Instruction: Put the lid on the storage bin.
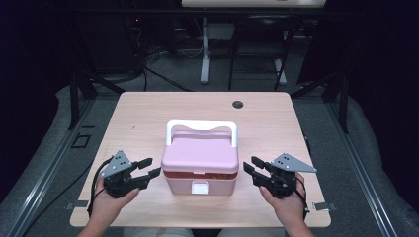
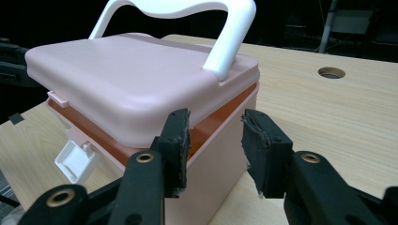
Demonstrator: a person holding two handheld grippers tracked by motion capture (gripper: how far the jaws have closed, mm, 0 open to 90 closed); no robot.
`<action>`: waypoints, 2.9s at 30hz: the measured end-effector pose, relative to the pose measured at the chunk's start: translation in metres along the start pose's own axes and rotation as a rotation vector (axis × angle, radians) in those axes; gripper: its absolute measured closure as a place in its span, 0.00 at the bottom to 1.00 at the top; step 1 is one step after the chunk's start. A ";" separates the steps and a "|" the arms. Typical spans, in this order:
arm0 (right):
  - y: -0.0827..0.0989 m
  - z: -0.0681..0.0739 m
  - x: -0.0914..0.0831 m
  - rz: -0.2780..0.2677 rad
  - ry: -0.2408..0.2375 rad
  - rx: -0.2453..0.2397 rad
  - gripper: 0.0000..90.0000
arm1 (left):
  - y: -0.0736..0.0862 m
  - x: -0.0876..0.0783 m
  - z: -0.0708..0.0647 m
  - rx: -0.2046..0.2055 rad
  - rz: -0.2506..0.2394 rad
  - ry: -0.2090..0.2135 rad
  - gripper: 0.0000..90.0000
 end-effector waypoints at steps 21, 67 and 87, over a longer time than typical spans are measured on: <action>-0.001 -0.003 0.002 0.001 -0.002 0.017 0.65 | -0.003 -0.006 0.014 -0.073 -0.032 -0.035 0.55; 0.004 -0.052 0.042 0.063 0.077 0.041 0.50 | 0.023 0.029 0.070 -0.143 0.051 -0.130 0.42; 0.022 -0.073 0.047 0.087 0.146 0.026 0.33 | 0.048 0.046 0.058 -0.108 0.138 -0.069 0.33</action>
Point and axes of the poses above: each handheld gripper's, and its own axes: x roughly forward along the jaws, y roughly out of its underside, z roughly to its left, the point moved 7 cm from there along x, roughly forward along the jaws, and after that the axes turned 11 degrees about x, right-handed, at the moved point
